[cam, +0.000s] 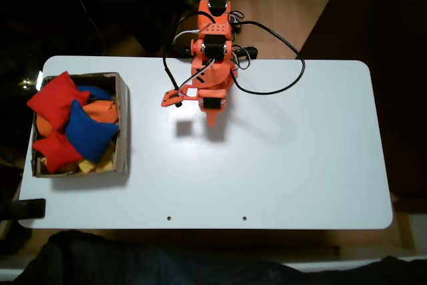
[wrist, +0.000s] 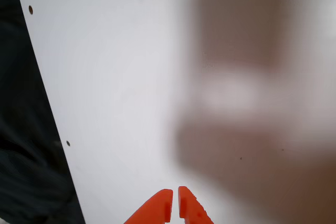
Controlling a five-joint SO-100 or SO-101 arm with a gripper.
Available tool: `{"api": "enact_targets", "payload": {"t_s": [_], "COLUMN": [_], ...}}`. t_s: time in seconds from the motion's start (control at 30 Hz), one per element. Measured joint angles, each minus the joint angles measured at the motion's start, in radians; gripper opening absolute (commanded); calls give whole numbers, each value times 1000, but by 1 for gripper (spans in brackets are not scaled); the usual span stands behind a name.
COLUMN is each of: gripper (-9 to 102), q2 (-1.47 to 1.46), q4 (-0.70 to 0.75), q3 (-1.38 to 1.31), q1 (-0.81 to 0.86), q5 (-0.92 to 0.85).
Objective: Grasp a bag and put it in the box.
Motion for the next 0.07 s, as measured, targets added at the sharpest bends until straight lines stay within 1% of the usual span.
{"api": "enact_targets", "payload": {"t_s": [0.07], "gripper": [0], "q2": [0], "q4": [0], "q3": [0], "q1": [0], "q5": [0]}}
